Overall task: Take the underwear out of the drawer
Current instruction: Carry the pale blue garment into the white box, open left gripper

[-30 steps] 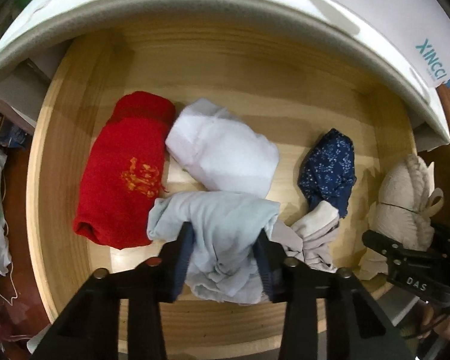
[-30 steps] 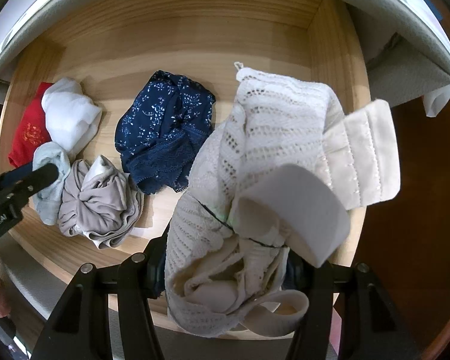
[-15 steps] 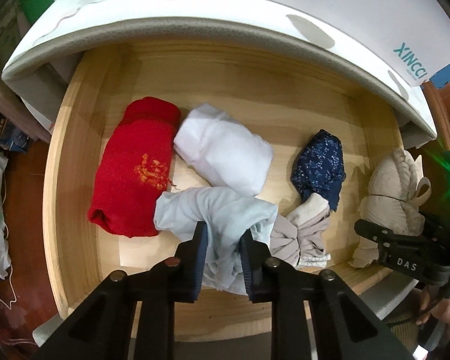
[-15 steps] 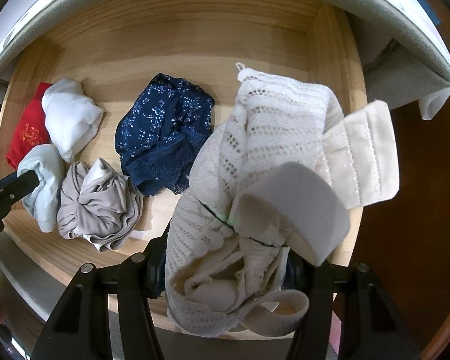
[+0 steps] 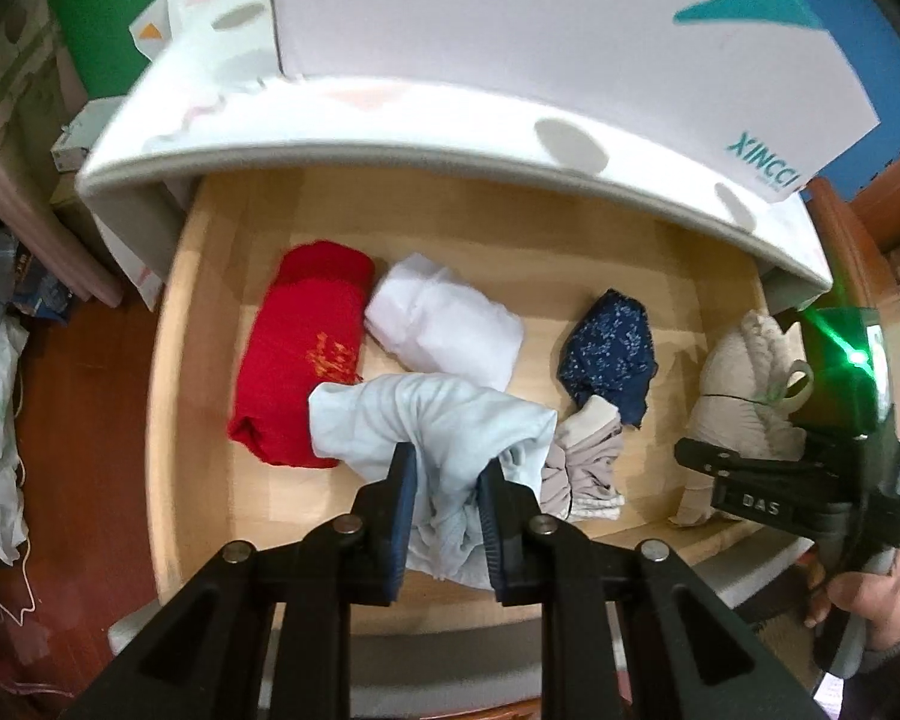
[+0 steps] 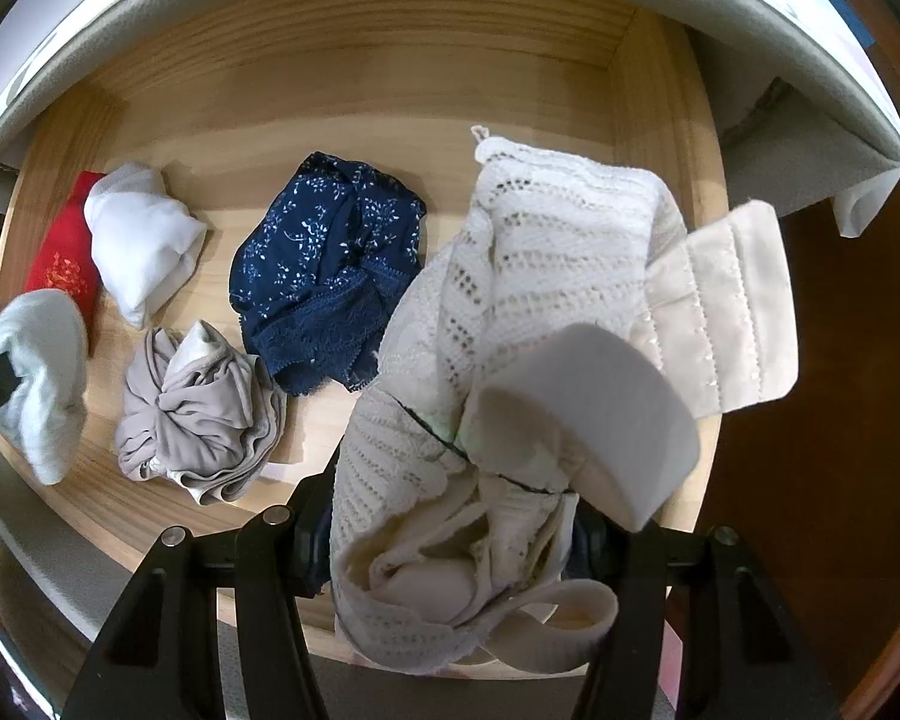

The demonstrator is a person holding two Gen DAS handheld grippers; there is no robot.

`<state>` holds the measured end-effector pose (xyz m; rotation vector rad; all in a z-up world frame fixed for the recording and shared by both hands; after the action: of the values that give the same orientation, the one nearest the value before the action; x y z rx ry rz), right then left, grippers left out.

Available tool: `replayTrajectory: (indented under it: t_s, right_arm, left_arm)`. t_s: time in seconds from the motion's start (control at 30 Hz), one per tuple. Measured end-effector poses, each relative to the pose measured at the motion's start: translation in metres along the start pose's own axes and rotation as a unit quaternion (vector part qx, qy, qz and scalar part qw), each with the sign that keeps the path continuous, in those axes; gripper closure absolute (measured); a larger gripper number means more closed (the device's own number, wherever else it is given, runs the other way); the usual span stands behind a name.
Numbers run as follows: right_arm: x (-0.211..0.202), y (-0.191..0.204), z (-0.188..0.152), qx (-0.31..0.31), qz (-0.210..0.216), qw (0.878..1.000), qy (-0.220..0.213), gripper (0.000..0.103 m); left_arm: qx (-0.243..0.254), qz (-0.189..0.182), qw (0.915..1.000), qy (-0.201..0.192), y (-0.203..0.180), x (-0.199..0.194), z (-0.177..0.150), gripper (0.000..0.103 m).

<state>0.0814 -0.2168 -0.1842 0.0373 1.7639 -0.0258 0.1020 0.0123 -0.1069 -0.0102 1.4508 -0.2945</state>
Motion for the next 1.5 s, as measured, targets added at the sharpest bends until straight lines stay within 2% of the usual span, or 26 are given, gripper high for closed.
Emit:
replayTrajectory:
  t_s: [0.33,0.53,0.7,0.93,1.07,1.17,1.33,1.5]
  right_arm:
    - [0.0,-0.001,0.001,0.0,0.002,1.0,0.0,0.049]
    - [0.0,0.0,0.001,0.001,0.002,1.0,0.0,0.049]
    - [0.0,0.001,0.002,0.001,0.004,1.0,0.0,0.049]
    - [-0.001,0.001,0.003,0.002,0.006,1.0,0.0,0.049]
    - [-0.001,0.003,0.003,0.002,0.009,1.0,0.0,0.049]
    - [-0.001,0.006,0.004,0.003,0.014,1.0,0.0,0.049]
    - [-0.002,0.012,0.004,0.003,0.017,1.0,0.001,0.049]
    - [-0.001,0.015,0.005,0.003,0.024,1.0,0.002,0.049]
  left_arm:
    - [0.018,0.003,0.9986,-0.049,0.0,-0.068,0.005,0.083]
    - [0.028,-0.001,0.9947,-0.098,-0.004,-0.132,0.022,0.083]
    - [0.035,0.003,0.988,-0.15,-0.008,-0.196,0.051,0.083]
    - [0.047,0.024,0.9749,-0.216,-0.025,-0.265,0.115,0.083]
    - [0.056,0.027,0.972,-0.226,-0.039,-0.268,0.154,0.083]
    - [0.061,0.027,0.9733,-0.22,-0.049,-0.255,0.176,0.083]
    - [0.061,0.025,0.9799,-0.188,-0.061,-0.205,0.199,0.083]
    - [0.07,0.038,0.9851,-0.152,-0.069,-0.153,0.206,0.083]
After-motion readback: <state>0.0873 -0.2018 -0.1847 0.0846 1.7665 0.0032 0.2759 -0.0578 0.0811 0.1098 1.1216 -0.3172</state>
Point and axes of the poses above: each gripper's, at about its wrist camera, not at the fingertips, and x roughly the way its jaws point, y to its left, z to its top, the point moved 9 cm from there along x, roughly the way its jaws point, and after that the axes turned 7 degrees about y, right-handed, at the moved point
